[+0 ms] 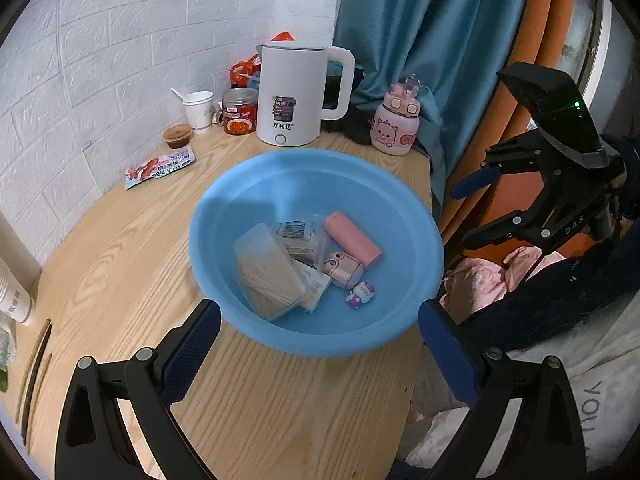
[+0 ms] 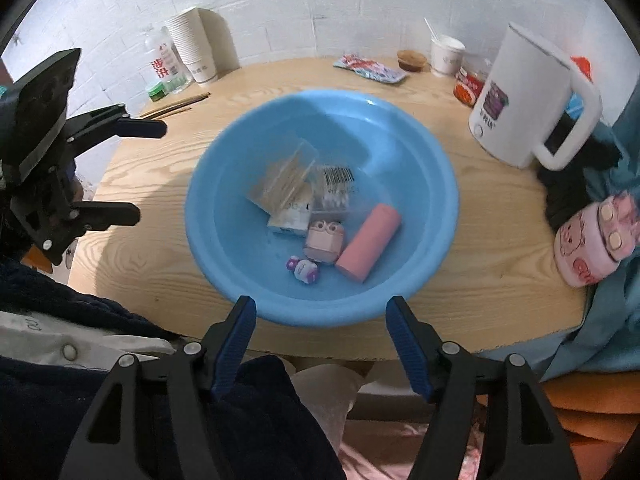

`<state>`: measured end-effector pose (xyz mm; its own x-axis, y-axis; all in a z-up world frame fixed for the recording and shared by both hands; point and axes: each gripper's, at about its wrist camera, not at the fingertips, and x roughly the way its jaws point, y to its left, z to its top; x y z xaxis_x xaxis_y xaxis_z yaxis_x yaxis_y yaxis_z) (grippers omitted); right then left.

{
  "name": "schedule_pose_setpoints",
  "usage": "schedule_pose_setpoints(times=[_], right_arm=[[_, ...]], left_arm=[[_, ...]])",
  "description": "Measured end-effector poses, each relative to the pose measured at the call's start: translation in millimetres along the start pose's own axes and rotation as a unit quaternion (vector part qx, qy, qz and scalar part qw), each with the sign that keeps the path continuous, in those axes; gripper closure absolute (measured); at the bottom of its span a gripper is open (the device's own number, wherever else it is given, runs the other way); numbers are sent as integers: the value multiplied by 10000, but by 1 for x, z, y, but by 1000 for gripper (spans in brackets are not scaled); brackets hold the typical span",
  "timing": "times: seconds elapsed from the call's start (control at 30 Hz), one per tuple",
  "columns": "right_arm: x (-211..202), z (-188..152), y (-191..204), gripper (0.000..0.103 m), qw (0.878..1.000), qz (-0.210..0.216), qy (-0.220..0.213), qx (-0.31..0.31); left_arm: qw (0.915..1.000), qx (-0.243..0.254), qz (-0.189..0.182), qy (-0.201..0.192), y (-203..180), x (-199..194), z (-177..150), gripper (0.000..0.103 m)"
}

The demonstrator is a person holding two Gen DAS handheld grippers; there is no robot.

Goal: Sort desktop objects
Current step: 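Withdraw both open tools back from the basin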

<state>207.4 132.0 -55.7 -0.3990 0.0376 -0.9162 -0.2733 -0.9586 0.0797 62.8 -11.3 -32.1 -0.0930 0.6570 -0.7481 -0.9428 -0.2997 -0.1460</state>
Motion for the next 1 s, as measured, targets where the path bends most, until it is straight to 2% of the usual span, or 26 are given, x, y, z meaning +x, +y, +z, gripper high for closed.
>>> schedule_pose_setpoints(times=[0.73, 1.0], right_arm=[[5, 4, 0, 34, 9999, 121, 9, -96], [6, 13, 3, 34, 9997, 145, -65, -159]], left_arm=[[9999, -121, 48, -58, 3, 1, -2, 3], [9993, -269, 168, -174, 10, 1, 6, 3]])
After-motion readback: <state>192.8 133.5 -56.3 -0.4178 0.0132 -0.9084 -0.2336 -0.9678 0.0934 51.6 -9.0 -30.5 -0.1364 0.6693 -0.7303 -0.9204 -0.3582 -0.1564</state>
